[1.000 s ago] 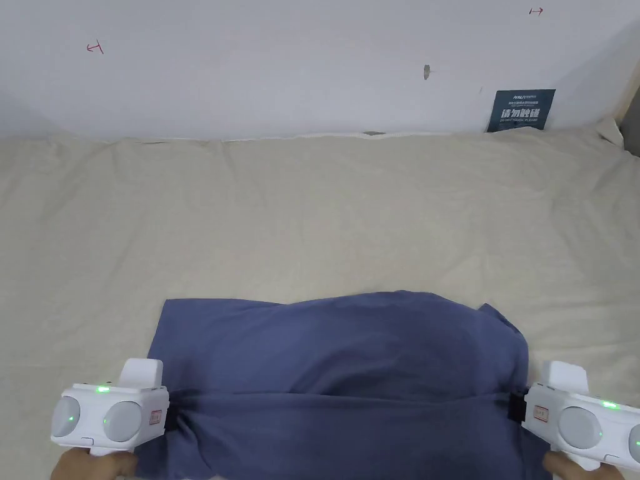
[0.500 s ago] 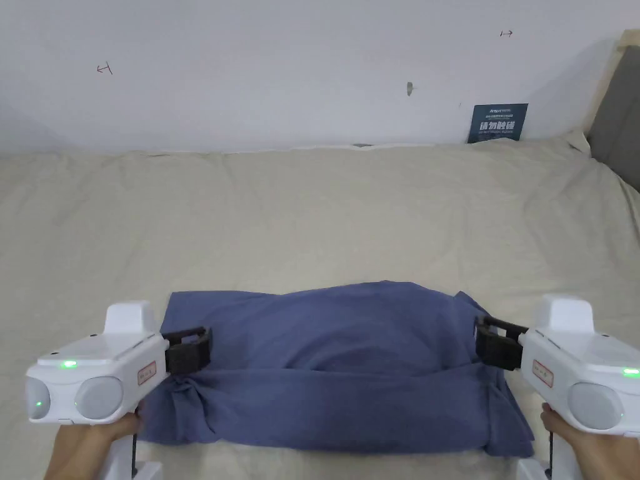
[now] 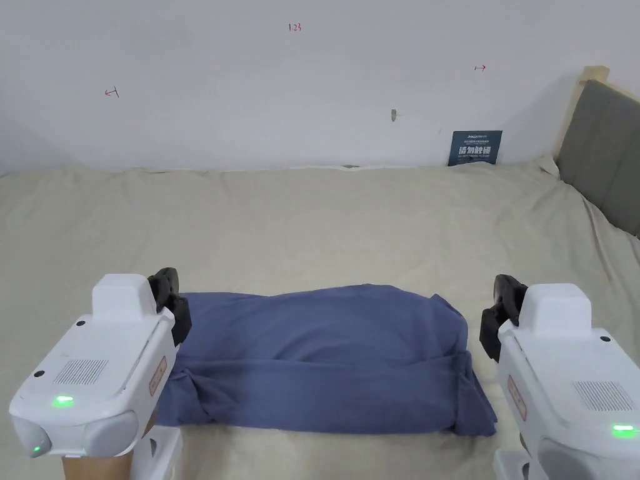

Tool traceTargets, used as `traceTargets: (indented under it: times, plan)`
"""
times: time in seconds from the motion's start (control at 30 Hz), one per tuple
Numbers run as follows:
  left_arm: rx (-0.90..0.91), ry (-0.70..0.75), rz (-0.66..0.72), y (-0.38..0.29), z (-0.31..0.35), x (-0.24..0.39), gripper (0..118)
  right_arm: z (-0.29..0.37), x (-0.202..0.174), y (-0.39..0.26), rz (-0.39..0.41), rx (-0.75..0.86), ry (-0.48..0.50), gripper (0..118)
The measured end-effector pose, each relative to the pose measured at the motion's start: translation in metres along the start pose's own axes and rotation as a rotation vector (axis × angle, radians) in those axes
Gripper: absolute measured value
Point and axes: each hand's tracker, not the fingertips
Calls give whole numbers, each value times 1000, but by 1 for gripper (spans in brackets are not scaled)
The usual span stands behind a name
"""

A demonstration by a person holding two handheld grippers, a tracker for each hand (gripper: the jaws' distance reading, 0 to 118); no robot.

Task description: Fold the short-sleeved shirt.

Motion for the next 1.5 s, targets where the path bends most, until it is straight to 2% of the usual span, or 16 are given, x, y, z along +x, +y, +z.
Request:
traceTargets:
  times: [0.23,0.47,0.6,0.67,0.8,0.83,0.97,1.03,1.1,1.17,1.2,1.23,1.27,1.3,1.37,1.5]
  plan:
    - [-61,-4,15,-6,1,-9,0,0,-1,2,-7,3,19,3]
    - [-312,-32,95,-33,-26,-59,0,-15,-1,-3,-2,-31,22,3]
    - [-479,20,99,-56,-47,-87,4,-29,-3,-9,4,-62,23,3]
    - [-563,35,117,-69,-57,-102,17,-37,-3,-13,2,-82,25,3]
    - [-738,72,123,-100,-87,-125,113,-53,-3,-23,6,-122,18,3]
    - [-773,87,107,-107,-94,-127,116,-58,-3,-26,6,-137,18,3]
    - [-848,134,66,-133,-119,-133,94,-75,0,-39,2,-195,11,3]
    - [-852,148,79,-146,-129,-135,74,-80,1,-46,-5,-218,7,3]
    - [-879,143,75,-158,-136,-136,46,-86,3,-53,-8,-244,-4,3]
    - [-842,138,89,-165,-132,-131,38,-91,7,-63,-18,-280,-8,3]
    - [-824,145,92,-163,-127,-128,16,-94,10,-68,-32,-308,-11,4]
    - [-808,114,118,-163,-125,-127,6,-97,13,-74,-54,-342,-15,5]
    - [-794,96,134,-164,-124,-126,6,-100,15,-83,-74,-379,-13,13]
    - [-802,108,125,-163,-125,-123,6,-104,19,-92,-93,-415,-15,38]
    - [-797,101,106,-161,-124,-125,6,-116,24,-115,-110,-532,-26,74]
    - [-759,87,151,-150,-108,-128,6,-140,32,-162,-150,-706,-52,91]
